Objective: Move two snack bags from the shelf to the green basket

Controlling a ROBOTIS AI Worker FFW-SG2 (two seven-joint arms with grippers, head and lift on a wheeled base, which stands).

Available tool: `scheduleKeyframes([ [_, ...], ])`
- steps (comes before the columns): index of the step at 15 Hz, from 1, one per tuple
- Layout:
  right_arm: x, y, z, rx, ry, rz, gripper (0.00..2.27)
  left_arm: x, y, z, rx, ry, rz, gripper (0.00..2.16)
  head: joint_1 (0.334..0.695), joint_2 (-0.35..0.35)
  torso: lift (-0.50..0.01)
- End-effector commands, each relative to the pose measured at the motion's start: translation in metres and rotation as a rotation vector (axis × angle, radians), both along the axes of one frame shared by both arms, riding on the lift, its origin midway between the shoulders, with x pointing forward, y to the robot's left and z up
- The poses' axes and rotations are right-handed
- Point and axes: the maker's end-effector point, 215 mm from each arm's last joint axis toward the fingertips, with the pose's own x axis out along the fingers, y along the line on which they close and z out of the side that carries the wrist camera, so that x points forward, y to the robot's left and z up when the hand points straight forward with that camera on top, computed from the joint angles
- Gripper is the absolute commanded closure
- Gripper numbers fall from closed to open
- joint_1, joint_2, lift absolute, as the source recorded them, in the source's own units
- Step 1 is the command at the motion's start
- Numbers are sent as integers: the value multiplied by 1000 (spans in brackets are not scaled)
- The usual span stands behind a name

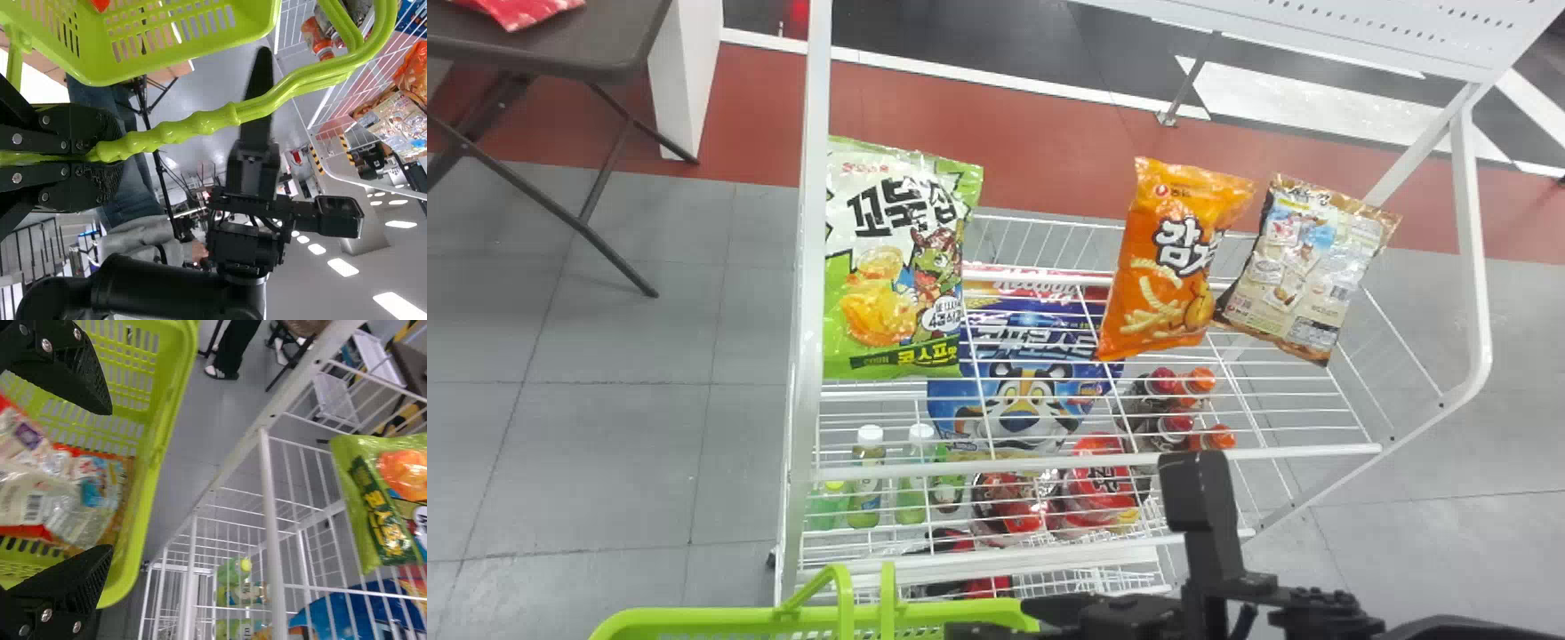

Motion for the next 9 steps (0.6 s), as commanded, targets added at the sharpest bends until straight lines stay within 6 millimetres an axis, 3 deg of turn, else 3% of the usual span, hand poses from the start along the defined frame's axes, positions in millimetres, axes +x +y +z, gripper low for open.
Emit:
scheduleKeyframes([
  [1,-2,-21,-7,-42,26,-41,80,-3,0,1,-2,1,0,2145,695,-350,-14],
  [2,24,-39,1,-83,-65,-85,80,-5,0,1,-3,4,-1,2145,695,-350,-14],
  [3,72,-61,27,-135,-255,-143,83,-5,0,2,-6,1,-2,2145,695,-350,-14],
  [4,99,-75,46,-161,-372,-178,83,-6,0,2,-7,1,-1,2145,695,-350,-14],
  [9,187,-137,139,-185,-828,-287,87,-8,0,1,-5,4,-1,2145,695,-350,-14],
])
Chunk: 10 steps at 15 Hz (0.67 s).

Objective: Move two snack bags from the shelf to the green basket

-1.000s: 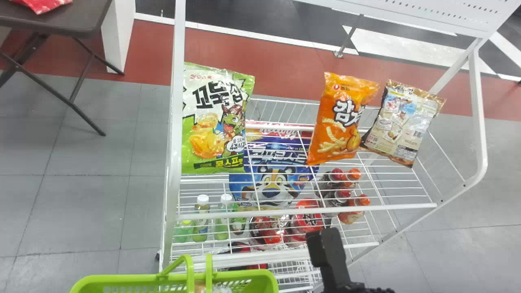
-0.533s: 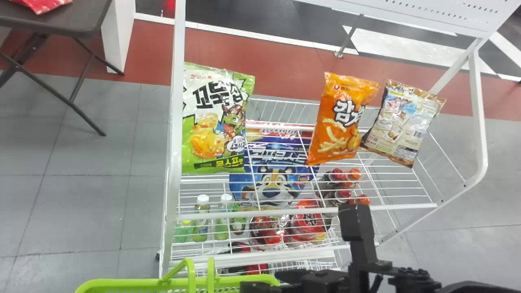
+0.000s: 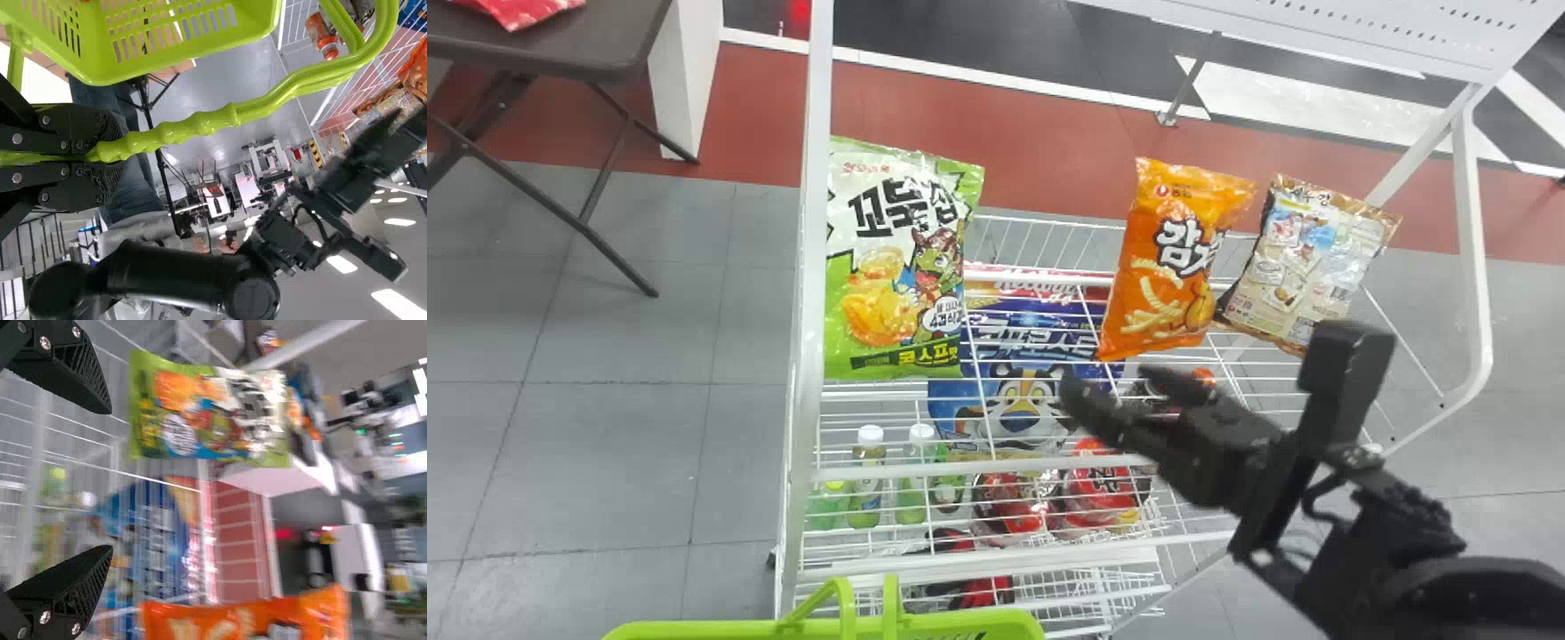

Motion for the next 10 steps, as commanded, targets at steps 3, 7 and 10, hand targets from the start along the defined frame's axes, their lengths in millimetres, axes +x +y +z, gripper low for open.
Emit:
scheduleKeyframes([
  [3,54,-62,45,-43,-260,-86,87,-2,1,-1,3,6,0,2145,695,-350,-14],
  [7,100,-109,28,-133,-281,-165,87,-3,0,-3,9,10,-2,2145,695,-350,-14],
  [10,117,-130,7,-164,-251,-209,87,-3,1,-4,12,11,-1,2145,695,-350,-14],
])
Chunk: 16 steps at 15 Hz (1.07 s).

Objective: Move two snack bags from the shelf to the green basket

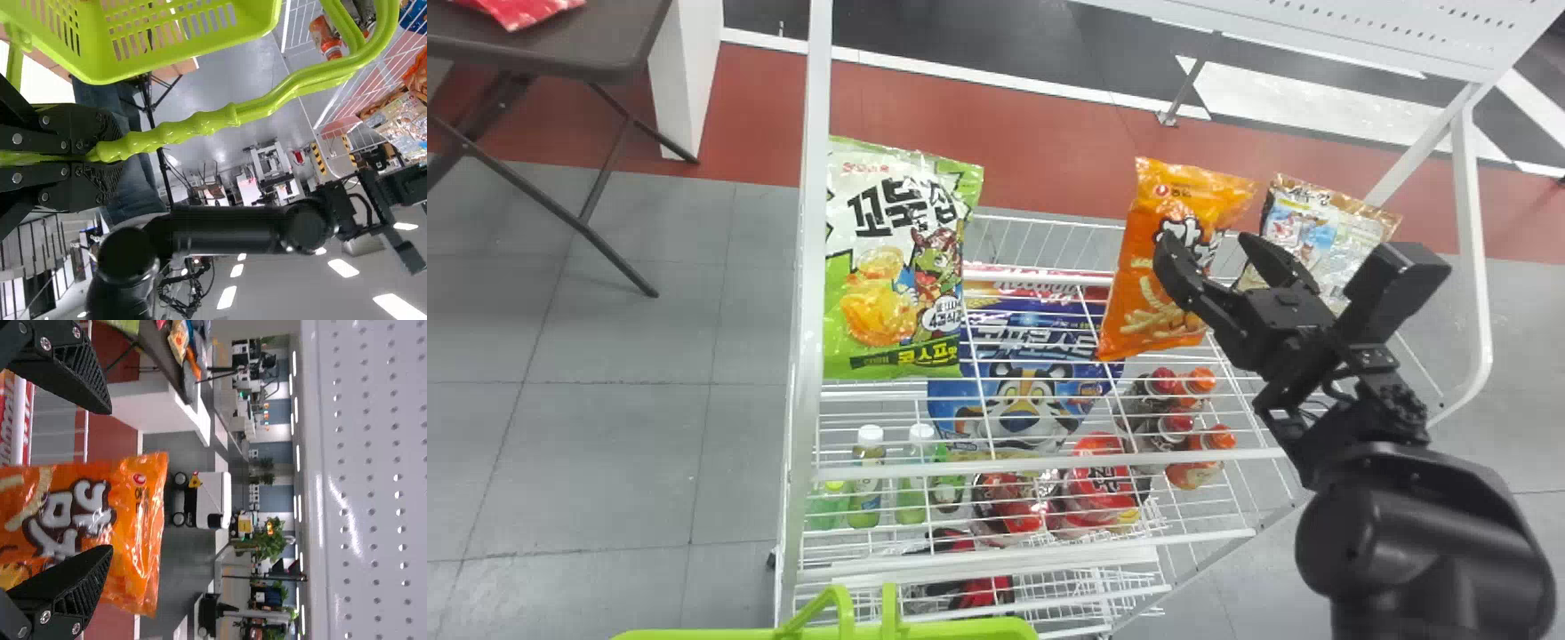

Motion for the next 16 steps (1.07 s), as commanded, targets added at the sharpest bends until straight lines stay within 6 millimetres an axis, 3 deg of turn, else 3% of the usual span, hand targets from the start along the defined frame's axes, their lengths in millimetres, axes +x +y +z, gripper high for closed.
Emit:
scheduleKeyframes([
  [1,11,-15,-18,-18,23,-34,90,1,1,-1,3,-1,3,2145,695,-350,-14],
  [5,30,-24,-43,1,68,-55,218,3,2,-1,9,0,3,2145,695,-350,-14],
  [6,32,-23,-46,4,74,-55,410,2,2,-2,10,0,2,2145,695,-350,-14],
  [7,33,-24,-51,13,95,-57,944,3,3,-2,10,3,4,2145,695,-350,-14],
  [8,32,-25,-58,21,122,-59,1811,3,4,-2,13,3,4,2145,695,-350,-14],
  [9,30,-28,-64,38,144,-65,2240,4,3,-2,11,0,5,2145,695,-350,-14],
  [13,25,-25,-59,40,129,-49,2246,6,3,-2,12,-3,5,2145,695,-350,-14],
  [16,14,-19,-37,40,89,-33,2246,5,3,-1,10,-3,5,2145,695,-350,-14],
])
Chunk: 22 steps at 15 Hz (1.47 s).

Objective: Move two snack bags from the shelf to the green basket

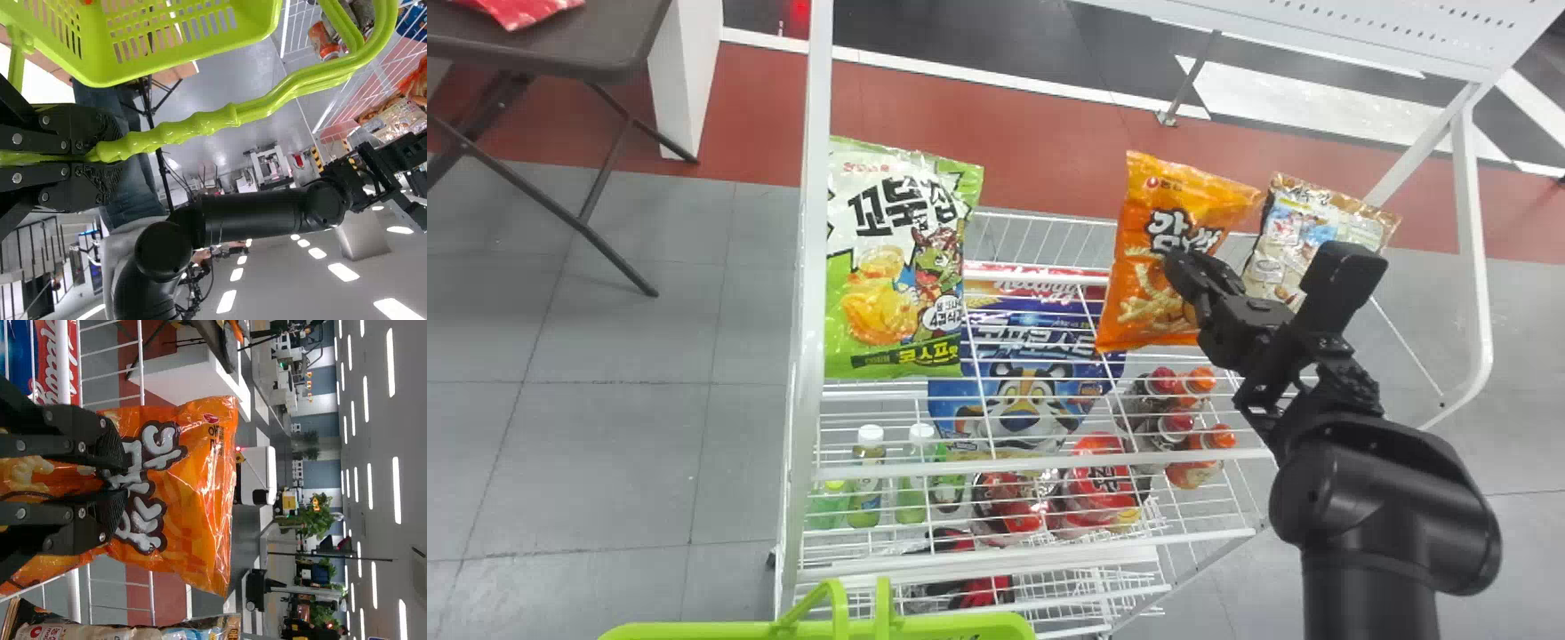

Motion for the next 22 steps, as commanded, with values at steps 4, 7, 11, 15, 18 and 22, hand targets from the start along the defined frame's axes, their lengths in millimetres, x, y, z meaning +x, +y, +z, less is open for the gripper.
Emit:
scheduleKeyframes([
  [4,-48,40,47,86,-15,69,2246,1,0,0,-1,-1,2,2145,695,-350,-14],
  [7,-115,90,45,213,101,143,2246,1,0,0,-1,-1,4,2145,695,-350,-14],
  [11,-212,157,-14,317,477,224,2246,3,-1,1,-4,-7,6,2145,695,-350,-14],
  [15,-270,188,-14,357,650,293,2250,3,-1,1,-6,-6,8,2145,695,-350,-14],
  [18,-278,207,12,366,609,367,2246,2,-3,0,-4,-6,6,2145,695,-350,-14],
  [22,-306,244,-3,404,684,442,2250,0,-3,1,-6,-6,7,2145,695,-350,-14],
])
